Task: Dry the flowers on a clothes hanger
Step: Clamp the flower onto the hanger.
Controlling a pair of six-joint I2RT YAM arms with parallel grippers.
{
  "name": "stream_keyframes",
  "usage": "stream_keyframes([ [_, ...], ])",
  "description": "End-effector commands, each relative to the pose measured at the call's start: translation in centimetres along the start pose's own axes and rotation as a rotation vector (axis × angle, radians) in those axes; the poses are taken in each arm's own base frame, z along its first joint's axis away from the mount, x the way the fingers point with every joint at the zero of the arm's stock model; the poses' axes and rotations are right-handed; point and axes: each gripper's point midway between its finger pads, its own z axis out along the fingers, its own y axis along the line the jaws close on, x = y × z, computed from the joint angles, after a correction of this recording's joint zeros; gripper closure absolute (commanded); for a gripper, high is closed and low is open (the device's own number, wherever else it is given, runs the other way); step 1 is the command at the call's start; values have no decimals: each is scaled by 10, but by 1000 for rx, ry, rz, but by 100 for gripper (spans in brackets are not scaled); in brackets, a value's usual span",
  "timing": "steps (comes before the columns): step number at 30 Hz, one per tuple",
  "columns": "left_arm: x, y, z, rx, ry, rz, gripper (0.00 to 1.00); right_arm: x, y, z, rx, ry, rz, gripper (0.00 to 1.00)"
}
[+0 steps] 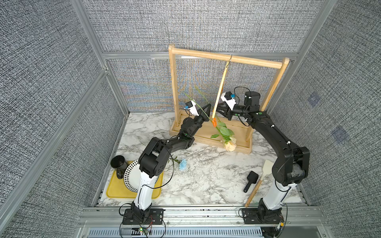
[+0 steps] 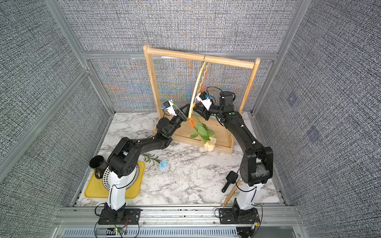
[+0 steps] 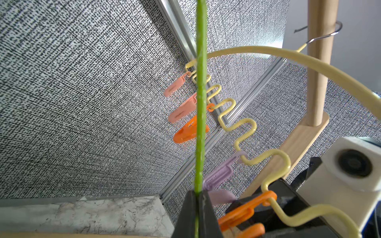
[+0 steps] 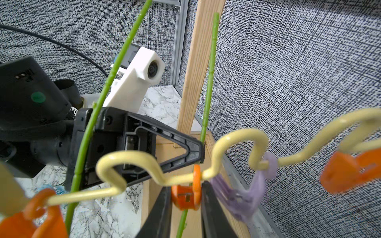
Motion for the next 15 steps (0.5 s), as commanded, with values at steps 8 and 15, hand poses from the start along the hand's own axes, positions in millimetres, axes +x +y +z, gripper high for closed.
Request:
stream_keyframes([
  [8, -7, -15, 1, 68, -24, 9, 98, 9, 0, 4, -1, 26, 40, 74],
  [15, -10, -18, 0, 77, -34, 21, 98, 8, -4, 3, 25, 31, 72, 72],
])
